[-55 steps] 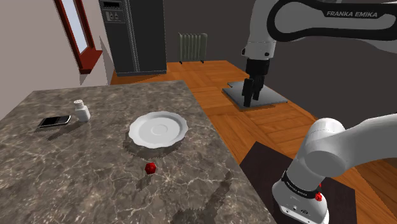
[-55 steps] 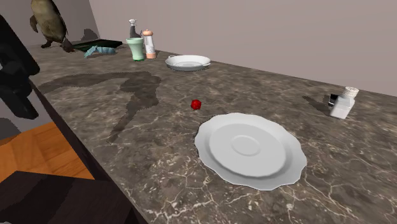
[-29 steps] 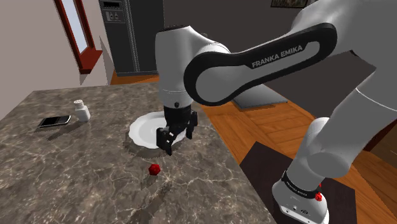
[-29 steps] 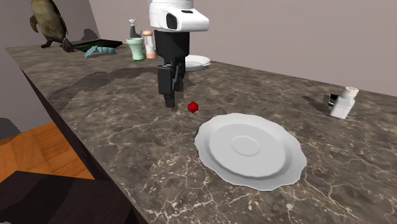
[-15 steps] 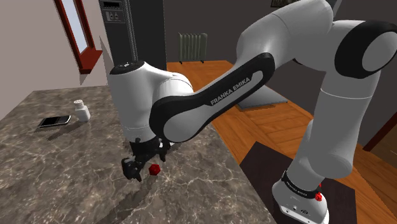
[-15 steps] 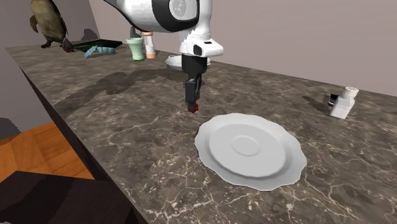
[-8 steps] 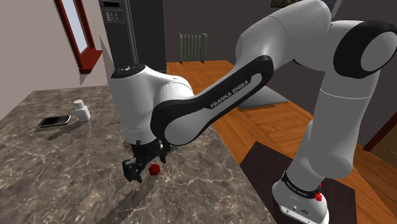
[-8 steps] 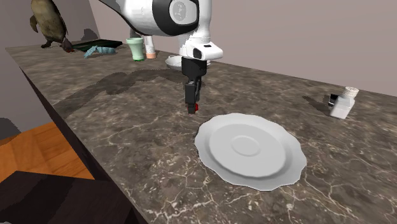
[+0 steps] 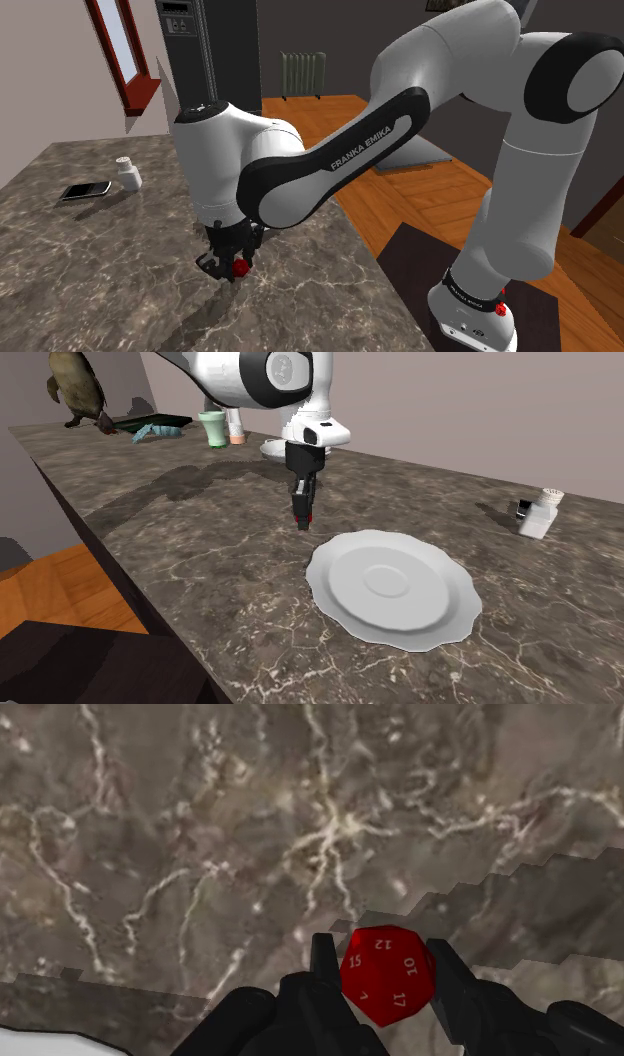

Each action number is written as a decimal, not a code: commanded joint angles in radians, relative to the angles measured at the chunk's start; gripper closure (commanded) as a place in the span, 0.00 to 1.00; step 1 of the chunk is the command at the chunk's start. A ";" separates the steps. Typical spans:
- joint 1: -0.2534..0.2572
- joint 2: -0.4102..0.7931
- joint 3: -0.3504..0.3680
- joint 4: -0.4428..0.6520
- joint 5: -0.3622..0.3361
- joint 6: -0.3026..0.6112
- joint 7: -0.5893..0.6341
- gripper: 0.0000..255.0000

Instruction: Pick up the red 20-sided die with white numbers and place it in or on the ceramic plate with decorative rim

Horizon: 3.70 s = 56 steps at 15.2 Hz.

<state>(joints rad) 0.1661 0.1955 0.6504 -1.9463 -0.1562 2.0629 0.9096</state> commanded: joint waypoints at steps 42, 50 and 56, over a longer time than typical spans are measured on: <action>-0.200 0.031 -0.143 0.227 0.009 -0.174 -0.374 1.00; -0.199 0.059 -0.148 0.153 -0.010 -0.076 -0.359 1.00; -0.198 0.062 -0.149 0.146 -0.012 -0.067 -0.357 1.00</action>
<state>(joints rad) -0.0320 0.2577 0.5012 -1.7995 -0.1682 1.9955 0.5522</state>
